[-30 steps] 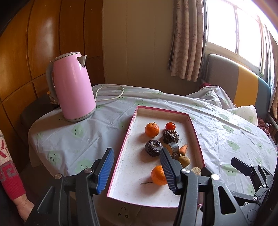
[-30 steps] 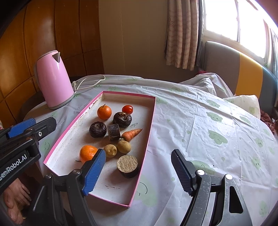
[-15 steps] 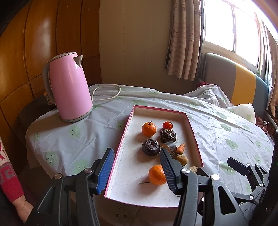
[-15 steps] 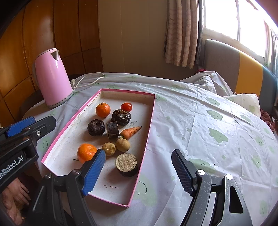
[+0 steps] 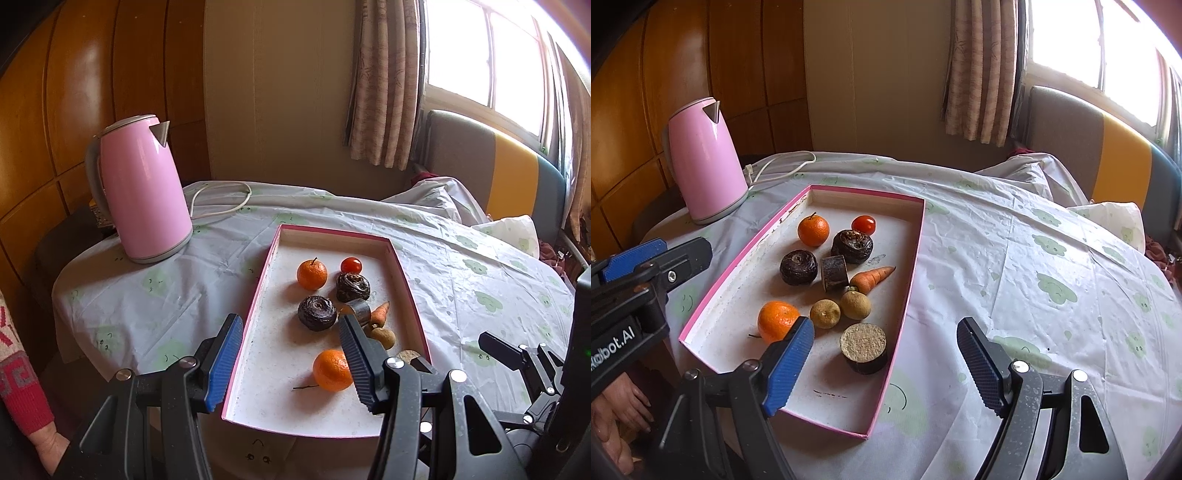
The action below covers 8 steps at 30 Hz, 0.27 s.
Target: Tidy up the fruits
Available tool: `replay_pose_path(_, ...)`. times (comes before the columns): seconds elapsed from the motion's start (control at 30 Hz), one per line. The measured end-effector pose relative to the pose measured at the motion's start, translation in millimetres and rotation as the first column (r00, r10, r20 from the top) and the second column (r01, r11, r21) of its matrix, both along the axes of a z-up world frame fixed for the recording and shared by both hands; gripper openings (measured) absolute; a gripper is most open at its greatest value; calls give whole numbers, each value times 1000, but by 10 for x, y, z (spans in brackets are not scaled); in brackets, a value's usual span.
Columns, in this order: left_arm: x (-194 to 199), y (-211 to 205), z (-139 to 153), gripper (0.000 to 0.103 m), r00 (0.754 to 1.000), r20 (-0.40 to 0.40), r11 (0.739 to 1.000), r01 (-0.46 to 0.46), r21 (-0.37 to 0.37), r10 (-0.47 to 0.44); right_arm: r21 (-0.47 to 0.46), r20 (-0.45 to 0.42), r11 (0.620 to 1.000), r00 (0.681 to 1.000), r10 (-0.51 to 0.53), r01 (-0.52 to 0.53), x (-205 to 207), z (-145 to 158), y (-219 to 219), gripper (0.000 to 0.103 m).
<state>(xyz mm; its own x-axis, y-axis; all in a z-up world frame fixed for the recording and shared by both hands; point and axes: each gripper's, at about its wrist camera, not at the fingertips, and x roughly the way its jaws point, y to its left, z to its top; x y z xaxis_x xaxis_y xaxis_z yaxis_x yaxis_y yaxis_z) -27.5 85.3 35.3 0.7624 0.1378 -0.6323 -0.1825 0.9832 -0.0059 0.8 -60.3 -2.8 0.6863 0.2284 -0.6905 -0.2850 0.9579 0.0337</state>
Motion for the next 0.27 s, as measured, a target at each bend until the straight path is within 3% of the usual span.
replay_pose_path(0.07, 0, -16, 5, 45, 1000, 9, 1000, 4, 20, -4, 1, -2, 1000, 1000, -1, 1, -7, -6, -6, 82)
replay_pose_path(0.27, 3, -12, 23, 45, 999, 13, 999, 44, -9, -44, 1, -8, 1000, 1000, -9, 9, -8, -31, -47, 82)
